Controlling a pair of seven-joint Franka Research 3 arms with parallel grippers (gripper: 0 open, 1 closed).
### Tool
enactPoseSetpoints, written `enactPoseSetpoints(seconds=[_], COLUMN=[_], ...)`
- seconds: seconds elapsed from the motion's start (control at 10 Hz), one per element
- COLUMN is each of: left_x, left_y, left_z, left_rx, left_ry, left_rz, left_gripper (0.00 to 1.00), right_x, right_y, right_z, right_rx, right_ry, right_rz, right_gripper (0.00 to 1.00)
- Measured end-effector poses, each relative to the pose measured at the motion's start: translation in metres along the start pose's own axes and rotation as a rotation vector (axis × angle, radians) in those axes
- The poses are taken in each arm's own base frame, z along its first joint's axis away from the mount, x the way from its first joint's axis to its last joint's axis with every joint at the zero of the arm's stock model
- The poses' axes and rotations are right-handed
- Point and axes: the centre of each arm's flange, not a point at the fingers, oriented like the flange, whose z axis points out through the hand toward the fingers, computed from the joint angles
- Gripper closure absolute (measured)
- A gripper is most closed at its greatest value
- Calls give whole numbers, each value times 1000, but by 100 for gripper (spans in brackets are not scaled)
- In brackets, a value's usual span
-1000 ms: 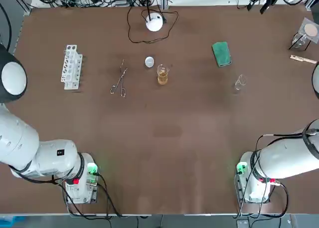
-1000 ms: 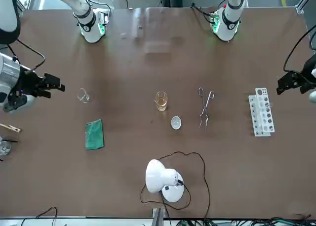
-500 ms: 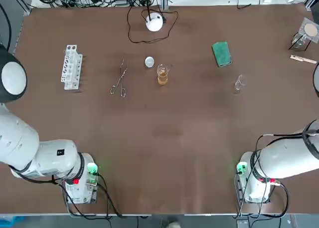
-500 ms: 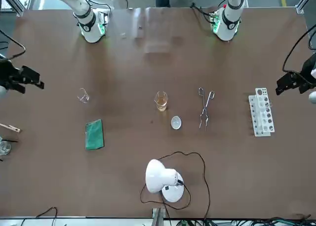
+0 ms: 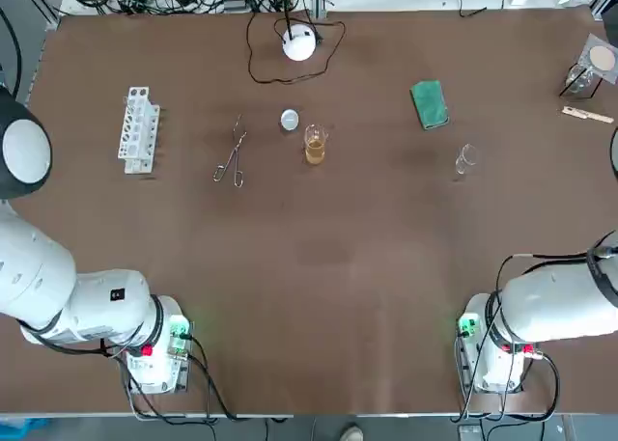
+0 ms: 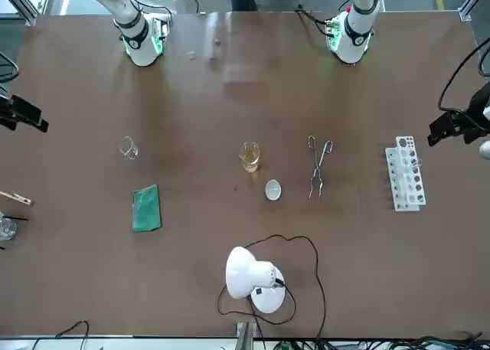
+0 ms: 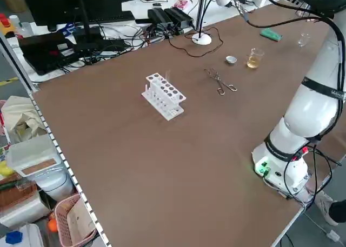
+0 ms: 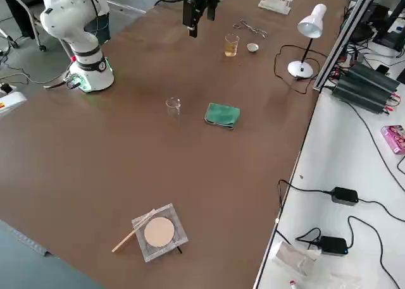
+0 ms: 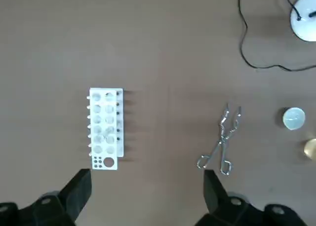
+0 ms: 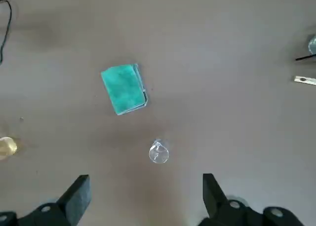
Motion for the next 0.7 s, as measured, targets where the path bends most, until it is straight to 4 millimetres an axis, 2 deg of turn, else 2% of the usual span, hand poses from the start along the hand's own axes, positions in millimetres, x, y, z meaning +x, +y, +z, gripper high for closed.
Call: enactPoseSetpoints(seconds=[0.3,0.7], left_x=[-4,-4], left_y=[7,7], left_z=[-12,-12], left_rx=[-3,8], left_ry=[-5,-6], left_rz=[15,25], left_gripper=[0,0], right_x=[-6,-4], right_y=[2,-5], right_z=[-10,-7], right_rx=[-13,-27], right_ry=[-10,2], right_rz=[3,-9], right_gripper=[0,0])
